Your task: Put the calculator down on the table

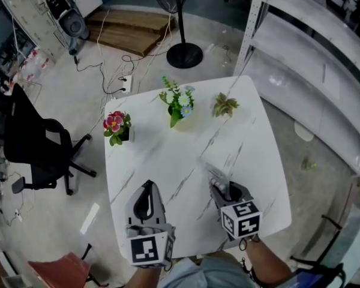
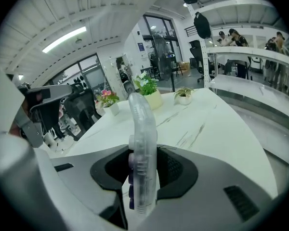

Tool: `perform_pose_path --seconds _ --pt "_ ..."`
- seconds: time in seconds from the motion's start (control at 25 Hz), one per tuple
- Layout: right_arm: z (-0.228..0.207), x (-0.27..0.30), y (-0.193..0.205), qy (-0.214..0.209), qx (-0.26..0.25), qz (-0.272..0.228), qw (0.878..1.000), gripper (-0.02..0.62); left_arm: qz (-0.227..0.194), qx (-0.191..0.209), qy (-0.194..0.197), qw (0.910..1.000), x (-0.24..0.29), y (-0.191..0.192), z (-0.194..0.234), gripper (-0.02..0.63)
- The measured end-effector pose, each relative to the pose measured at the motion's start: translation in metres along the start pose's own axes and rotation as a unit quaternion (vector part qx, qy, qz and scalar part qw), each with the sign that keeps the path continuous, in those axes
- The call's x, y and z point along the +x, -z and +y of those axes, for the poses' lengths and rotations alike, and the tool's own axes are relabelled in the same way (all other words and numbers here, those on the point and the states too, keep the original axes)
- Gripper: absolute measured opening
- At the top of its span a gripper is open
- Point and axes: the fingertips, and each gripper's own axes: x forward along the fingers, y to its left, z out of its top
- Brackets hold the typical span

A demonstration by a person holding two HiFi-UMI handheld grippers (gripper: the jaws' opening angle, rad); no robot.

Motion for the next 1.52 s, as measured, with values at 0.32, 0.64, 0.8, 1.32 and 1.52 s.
perform_pose_path --seconds 0.32,0.64,0.8,1.32,1.52 --pt "-0.007 0.008 -0.001 -0.003 0.046 0.014 0.999 0.148 0.008 0.001 0.013 0.9999 0.004 0.008 0.001 0.008" --pt "-0.014 0.017 0.004 -0.015 0.100 0.030 0.994 0.149 0.007 0.000 0.012 0.9999 0.006 0.002 0.005 0.008" --pt "-0.020 0.022 0.014 -0.014 0.131 0.043 0.990 0.149 0.007 -0.001 0.011 0.9999 0.007 -0.001 0.006 0.008" --pt "-0.023 0.025 0.018 -0.014 0.121 0.041 0.992 0.160 0.003 0.002 0.018 0.9998 0.009 0.003 0.008 0.008" --pt "-0.027 0.024 0.019 -0.002 0.100 0.043 0.994 0.173 0.009 -0.001 0.020 0.9998 0.010 0.004 0.006 0.008"
